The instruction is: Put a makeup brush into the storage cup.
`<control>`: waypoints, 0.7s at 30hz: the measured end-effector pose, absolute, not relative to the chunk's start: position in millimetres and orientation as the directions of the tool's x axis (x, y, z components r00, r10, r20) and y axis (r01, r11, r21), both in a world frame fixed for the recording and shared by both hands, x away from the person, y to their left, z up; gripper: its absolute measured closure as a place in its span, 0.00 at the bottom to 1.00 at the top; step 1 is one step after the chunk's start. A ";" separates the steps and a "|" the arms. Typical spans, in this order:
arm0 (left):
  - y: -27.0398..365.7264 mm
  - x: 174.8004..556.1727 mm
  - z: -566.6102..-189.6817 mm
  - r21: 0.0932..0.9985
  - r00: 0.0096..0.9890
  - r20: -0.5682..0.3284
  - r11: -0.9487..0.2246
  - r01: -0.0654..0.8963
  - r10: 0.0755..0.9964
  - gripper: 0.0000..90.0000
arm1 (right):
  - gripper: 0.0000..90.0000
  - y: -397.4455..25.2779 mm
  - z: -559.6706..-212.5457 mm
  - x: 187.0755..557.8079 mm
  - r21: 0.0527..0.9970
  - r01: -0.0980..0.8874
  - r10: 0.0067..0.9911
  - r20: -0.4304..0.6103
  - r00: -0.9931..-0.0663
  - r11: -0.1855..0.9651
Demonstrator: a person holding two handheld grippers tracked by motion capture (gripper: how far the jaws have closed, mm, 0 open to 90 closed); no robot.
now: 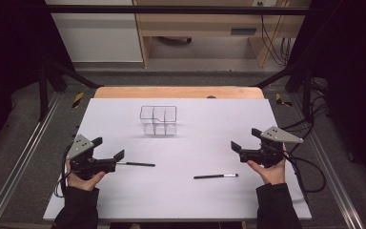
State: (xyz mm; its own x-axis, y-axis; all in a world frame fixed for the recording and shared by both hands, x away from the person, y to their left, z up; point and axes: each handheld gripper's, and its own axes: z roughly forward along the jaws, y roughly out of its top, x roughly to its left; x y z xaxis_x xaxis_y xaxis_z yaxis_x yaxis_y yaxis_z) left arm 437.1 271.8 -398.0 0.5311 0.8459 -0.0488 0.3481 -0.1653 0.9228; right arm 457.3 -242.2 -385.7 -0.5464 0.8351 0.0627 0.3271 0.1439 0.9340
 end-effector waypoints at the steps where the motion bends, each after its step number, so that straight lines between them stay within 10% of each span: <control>1: 271.8 437.1 -398.0 0.923 0.531 -0.049 -0.165 0.348 0.846 0.04 | 0.08 -242.2 -385.7 457.3 0.934 0.327 0.835 0.063 -0.546 0.144; 21: 269.2 436.5 -403.5 0.907 0.528 -0.017 -0.209 0.365 0.849 0.04 | 0.08 -238.6 -386.0 453.9 0.902 0.371 0.825 0.031 -0.564 0.220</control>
